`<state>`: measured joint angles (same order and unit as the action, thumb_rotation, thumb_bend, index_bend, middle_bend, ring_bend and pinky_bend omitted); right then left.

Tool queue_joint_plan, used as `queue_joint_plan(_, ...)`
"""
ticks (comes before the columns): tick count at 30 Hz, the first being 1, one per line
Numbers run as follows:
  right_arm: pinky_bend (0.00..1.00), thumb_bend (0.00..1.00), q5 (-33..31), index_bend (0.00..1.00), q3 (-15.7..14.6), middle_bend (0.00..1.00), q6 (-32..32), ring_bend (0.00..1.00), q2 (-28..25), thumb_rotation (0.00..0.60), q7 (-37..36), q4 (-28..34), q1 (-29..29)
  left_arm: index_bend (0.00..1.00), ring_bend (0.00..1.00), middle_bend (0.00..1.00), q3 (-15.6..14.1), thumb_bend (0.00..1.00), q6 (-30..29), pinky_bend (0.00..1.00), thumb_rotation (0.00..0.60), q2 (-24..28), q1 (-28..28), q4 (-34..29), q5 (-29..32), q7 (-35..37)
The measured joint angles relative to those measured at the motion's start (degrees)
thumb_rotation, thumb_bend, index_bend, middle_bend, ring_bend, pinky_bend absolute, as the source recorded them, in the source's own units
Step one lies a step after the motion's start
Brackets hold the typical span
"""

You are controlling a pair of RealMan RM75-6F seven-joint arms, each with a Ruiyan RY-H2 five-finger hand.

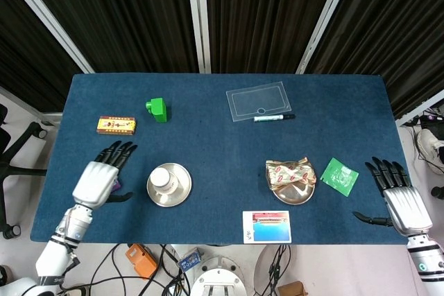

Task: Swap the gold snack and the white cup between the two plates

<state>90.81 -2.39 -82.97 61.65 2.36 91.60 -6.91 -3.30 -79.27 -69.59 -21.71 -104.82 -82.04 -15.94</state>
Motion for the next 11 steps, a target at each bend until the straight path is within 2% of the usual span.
queue_joint_plan(3,0.0,0.14,-0.9,0.0,-0.2,0.0,-2.3,0.0,0.3,0.398,4.0,1.3,2.3,0.04,0.0,0.0,-0.8,0.06,-3.4,0.09,0.6,1.3,3.1,2.8,-2.0,6.2)
queue_joint_plan(7,0.0,0.14,-0.6,0.0,-0.3,0.0,-5.2,0.0,1.3,0.402,6.4,2.4,4.3,0.03,0.0,0.0,-1.7,0.06,-10.3,0.09,0.6,1.4,8.9,10.6,-2.9,16.4)
queue_joint_plan(11,0.0,0.14,0.5,0.0,-0.2,0.0,-5.2,0.0,2.0,0.402,7.2,2.1,4.5,0.01,0.0,0.0,-2.7,0.06,-10.9,0.09,0.6,1.9,12.2,13.9,-3.6,21.2)
